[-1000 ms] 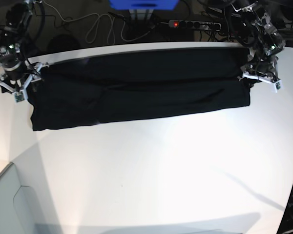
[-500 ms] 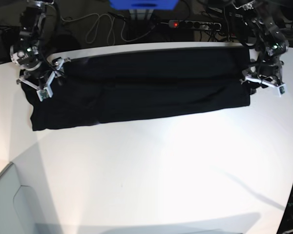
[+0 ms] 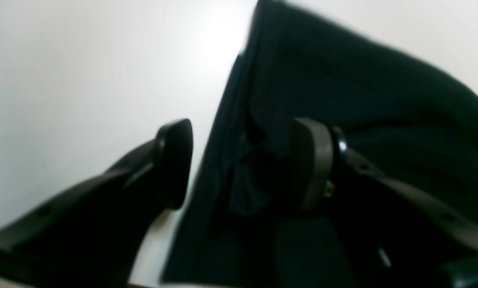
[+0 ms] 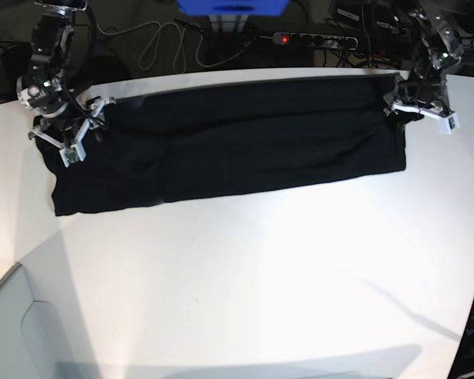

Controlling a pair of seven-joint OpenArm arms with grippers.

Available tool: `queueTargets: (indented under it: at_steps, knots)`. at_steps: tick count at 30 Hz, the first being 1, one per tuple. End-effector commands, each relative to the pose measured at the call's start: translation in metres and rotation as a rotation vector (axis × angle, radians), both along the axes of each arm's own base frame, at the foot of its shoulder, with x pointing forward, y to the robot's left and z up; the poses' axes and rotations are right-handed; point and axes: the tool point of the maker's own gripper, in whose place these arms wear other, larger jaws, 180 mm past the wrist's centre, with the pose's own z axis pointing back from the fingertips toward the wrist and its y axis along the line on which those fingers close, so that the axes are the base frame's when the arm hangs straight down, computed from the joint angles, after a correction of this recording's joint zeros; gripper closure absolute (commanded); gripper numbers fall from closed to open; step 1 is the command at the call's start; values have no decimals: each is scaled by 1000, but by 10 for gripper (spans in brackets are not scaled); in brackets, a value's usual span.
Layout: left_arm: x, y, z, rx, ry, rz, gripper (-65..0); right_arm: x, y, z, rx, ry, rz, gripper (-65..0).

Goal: Fold the T-shirt properly
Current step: 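Hold the strip ends and adjust grips on the black strip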

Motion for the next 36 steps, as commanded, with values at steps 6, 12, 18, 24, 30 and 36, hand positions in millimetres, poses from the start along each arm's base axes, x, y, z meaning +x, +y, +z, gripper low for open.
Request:
queueTargets:
  at_steps: [6,12,18,24,30,36]
  knots:
    - [-3,-6,27,-21,-81,-25,-369,1,-3,5,-16,-9,18,-365]
    - [-1,2,14,-10,-54,-1,-369,1,-2,5,-14,-9,18,-365]
    - [-4,11,4,-7,-22,9,-369,1,-5,6,-21,-12,12,-365]
    - [-9,20,-6,-16,10,20,-369,13,-12,41,-62,-111,4,-367]
    - [-8,24,-3,-2,9,12,-369,19,-9,58,-82,-157,19,-369]
    - [5,22,26,26,-59,-20,-369,17,-8,52,-75,-141,21,-369]
